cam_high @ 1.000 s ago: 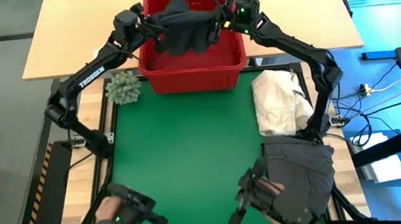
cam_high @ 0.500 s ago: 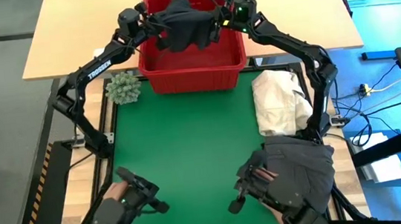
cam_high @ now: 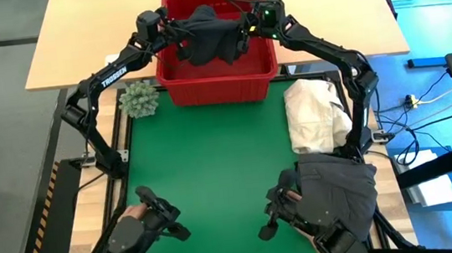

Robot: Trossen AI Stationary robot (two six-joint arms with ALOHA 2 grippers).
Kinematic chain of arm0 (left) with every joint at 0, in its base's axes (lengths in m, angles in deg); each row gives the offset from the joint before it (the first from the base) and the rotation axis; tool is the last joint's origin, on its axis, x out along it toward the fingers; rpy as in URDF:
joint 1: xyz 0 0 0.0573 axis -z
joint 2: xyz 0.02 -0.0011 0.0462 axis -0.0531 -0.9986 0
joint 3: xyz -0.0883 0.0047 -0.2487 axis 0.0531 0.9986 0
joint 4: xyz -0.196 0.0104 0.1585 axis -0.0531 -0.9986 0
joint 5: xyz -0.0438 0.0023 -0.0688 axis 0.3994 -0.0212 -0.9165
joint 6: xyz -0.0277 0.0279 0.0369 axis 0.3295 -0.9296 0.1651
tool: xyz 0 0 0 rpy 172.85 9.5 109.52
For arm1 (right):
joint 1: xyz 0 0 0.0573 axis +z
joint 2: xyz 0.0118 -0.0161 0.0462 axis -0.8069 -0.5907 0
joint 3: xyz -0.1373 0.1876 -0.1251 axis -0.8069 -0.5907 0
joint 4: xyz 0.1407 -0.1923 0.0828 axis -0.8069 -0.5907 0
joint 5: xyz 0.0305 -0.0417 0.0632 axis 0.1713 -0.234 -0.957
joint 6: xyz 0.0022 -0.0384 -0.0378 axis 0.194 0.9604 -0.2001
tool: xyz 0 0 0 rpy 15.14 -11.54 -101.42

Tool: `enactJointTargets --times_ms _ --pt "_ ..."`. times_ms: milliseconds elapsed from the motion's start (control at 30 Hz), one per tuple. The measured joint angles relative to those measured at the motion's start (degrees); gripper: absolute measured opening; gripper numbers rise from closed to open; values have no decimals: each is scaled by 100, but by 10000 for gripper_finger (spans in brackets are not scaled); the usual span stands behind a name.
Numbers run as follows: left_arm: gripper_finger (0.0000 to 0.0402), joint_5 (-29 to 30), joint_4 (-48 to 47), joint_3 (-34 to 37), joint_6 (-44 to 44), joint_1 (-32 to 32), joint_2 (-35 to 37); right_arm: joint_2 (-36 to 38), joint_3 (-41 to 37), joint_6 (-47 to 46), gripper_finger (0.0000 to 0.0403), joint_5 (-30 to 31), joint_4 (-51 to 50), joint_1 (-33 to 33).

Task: Fold laundry
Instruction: Put the gray folded shorts into the red bin

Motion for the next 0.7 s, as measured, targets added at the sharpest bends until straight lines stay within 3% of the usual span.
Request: enactJointTargets --times_ms 267,533,700 --pt "23 -97 193 0 -52 -133 -72 -93 0 263 16 217 327 -39" --pt "23 -73 1236 0 -184 -189 -90 -309 2 473 16 520 1299 -56" --pt "23 -399 625 0 -280 -182 -174 -440 4 742 16 228 931 -60"
